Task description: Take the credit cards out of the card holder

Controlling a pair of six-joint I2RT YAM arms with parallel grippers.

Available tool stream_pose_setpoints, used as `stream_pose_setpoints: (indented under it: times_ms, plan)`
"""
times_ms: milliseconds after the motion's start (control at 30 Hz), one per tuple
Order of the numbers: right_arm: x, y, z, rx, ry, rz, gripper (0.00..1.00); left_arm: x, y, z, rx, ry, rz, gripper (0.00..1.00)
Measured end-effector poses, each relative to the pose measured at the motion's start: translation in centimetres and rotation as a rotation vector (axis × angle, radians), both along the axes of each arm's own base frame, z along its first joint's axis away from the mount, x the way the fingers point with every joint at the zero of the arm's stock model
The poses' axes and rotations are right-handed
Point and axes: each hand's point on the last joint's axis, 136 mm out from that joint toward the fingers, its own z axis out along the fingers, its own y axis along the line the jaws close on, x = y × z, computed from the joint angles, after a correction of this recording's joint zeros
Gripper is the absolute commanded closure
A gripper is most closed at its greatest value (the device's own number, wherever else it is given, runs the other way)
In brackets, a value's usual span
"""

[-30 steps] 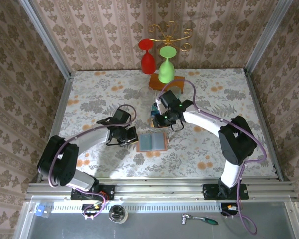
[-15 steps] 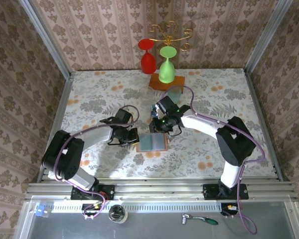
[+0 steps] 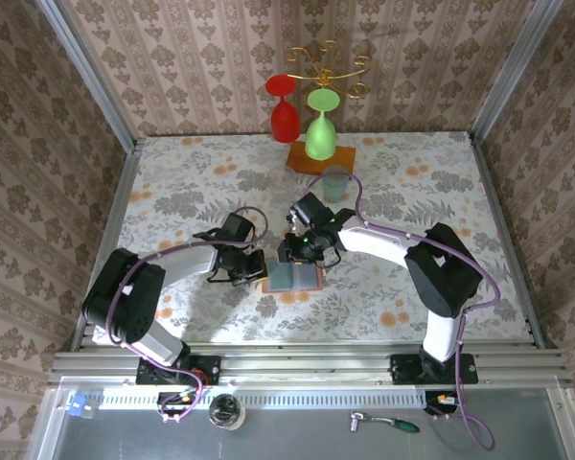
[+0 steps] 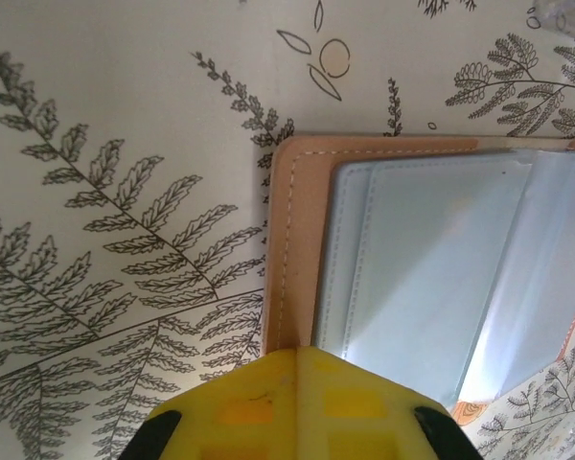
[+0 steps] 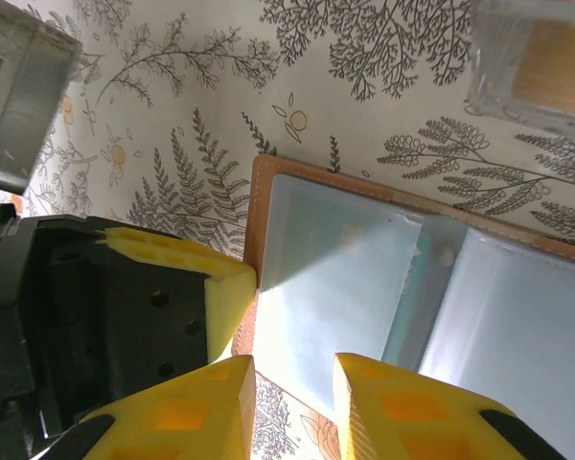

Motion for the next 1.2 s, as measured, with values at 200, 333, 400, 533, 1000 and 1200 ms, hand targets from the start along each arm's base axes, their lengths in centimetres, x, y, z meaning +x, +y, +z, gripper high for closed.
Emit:
stream_pose_setpoints:
  times_ms: [200, 333, 400, 533, 1000, 1200]
  plan:
    - [-0.4, 0.5, -1.2, -0.003, 0.035, -0.001, 0.66, -0.1, 0.0, -0.3, 0.006, 0.005, -0.008, 1.00]
    - [-0.5, 0.6, -1.5, -0.001, 0.046, -0.004, 0.66, -0.1, 0.0, -0.3, 0.006, 0.004, -0.008, 1.00]
    - [-0.6, 0.7, -1.7, 0.001, 0.055, -0.005, 0.66, -0.1, 0.0, -0.3, 0.005, 0.004, -0.009, 1.00]
    - [-1.0, 1.0, -2.4, -0.004, 0.077, 0.004, 0.66, -0.1, 0.0, -0.3, 0.006, 0.003, -0.012, 1.00]
    - [-2.0, 1.9, -3.7, -0.021, 0.103, 0.031, 0.68, 0.0, 0.0, -0.4, 0.000, 0.001, -0.011, 1.00]
    - [-1.9, 1.8, -3.7, -0.025, 0.102, 0.029, 0.68, 0.0, 0.1, -0.4, -0.003, 0.003, -0.008, 1.00]
